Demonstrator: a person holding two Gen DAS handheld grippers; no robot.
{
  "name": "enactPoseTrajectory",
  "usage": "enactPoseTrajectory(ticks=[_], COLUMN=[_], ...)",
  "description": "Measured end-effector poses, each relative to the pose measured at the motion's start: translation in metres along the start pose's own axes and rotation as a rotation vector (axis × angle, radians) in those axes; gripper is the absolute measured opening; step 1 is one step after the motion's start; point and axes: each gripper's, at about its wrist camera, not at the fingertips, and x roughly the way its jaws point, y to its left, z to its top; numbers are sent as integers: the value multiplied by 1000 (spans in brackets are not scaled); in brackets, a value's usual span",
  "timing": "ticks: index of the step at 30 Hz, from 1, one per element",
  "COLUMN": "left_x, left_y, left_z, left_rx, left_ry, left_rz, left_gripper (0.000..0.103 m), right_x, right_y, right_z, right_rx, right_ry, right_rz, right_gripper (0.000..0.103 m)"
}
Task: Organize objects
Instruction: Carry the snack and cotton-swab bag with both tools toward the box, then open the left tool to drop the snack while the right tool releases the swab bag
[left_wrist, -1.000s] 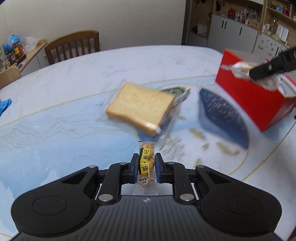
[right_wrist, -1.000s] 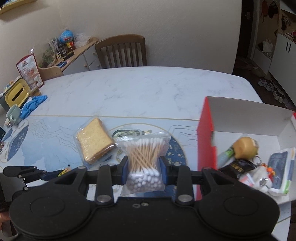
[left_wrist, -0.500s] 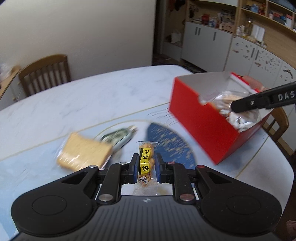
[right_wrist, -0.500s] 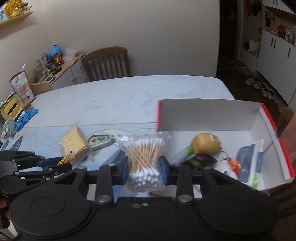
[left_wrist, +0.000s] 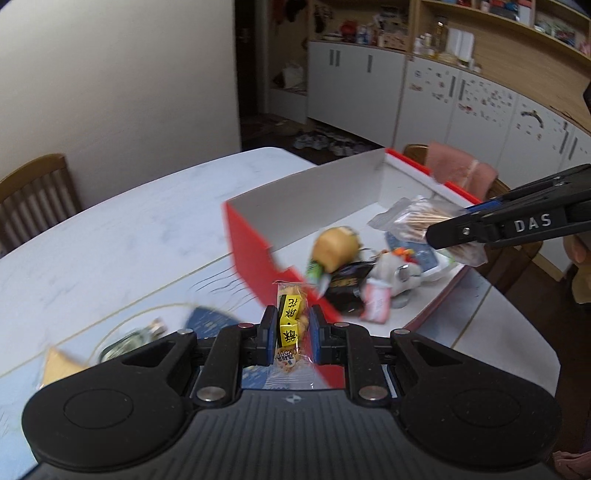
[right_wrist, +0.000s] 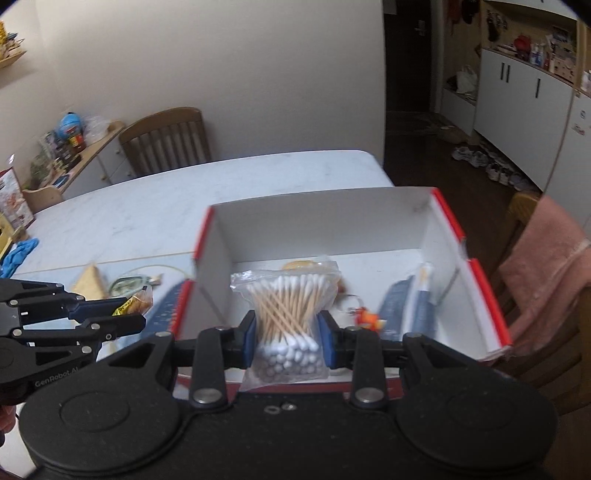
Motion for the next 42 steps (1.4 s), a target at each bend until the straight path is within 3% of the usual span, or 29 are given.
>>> enactPoseTrajectory(ticks=[6,17,33,42], left_x=[26,93,149,154], left_y=[-28,-52,-60,-68], left_z=[22,54,59,59], left_rx=[36,52,50,94], left_ry=[25,155,302,323], left_rz=[-38,-58,-76,-81], left_gripper=[17,17,17,17], right_x=[6,43,88,90], right_y=[-28,-43,-58,-69], right_z=[-1,3,0,0], right_rx=[4,-101,-180,-144], right_ry=[6,56,152,160], right_rz=[-29,-79,-97,-69], right_gripper=[33,33,33,35])
